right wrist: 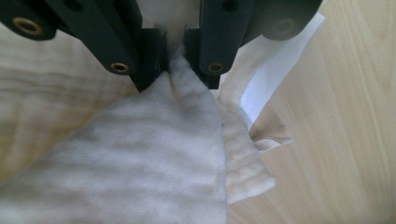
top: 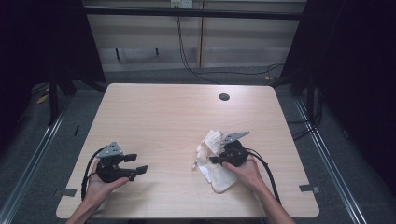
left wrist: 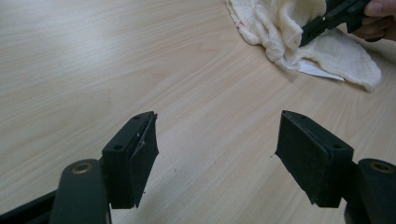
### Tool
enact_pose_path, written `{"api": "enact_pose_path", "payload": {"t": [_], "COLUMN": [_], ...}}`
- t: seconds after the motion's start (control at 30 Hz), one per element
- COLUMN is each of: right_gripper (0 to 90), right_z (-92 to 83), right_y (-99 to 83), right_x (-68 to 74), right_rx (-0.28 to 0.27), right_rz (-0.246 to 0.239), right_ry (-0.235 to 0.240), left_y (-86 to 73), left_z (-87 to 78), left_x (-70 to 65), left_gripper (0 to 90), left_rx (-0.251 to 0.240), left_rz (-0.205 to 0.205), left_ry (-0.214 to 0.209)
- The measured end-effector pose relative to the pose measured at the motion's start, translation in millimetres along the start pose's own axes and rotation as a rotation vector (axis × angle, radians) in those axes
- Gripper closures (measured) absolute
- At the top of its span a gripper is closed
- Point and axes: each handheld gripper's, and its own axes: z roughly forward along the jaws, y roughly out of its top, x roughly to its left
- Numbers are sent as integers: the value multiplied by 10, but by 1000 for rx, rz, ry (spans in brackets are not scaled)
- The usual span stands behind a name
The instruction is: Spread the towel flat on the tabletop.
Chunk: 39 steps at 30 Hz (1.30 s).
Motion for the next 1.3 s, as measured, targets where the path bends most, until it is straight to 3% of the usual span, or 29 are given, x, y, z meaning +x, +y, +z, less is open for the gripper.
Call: {"api": "enact_pose_path", "payload": {"t": [0.37, 0.57, 0.67, 0.73, 0.8, 0.9, 1.07, 1.17, 1.3], "right_gripper": [809, 808, 800, 781, 740, 658, 473, 430, 440], "right_z": [138, 244, 299, 313, 331, 337, 116, -62, -261], "right_y": [75, 122, 148, 159, 167, 205, 262, 232, 80], "right_x": [274, 412, 506, 557, 626, 695, 730, 754, 819], "right_rx": [13, 9, 15, 21, 16, 19, -14, -36, -43], "right_rz": [-40, -61, -82, -92, -105, -127, -120, -118, -122], "right_ry": [43, 99, 130, 144, 175, 157, 139, 120, 111], "left_y": [-36, -49, -47, -40, -34, -23, -27, -12, 84], "left_z": [-32, -62, -47, -33, -10, 22, -43, -89, -32], "left_x": [-57, -76, -93, -110, -124, -161, -252, -290, -395], "left_gripper": [293, 339, 414, 431, 491, 509, 548, 562, 580], "left_rx": [14, 0, 11, 22, 23, 41, 60, 51, 39], "left_rz": [9, 31, 50, 61, 68, 88, 139, 141, 156], "left_ry": [16, 20, 15, 16, -19, -25, -48, -43, -65]}}
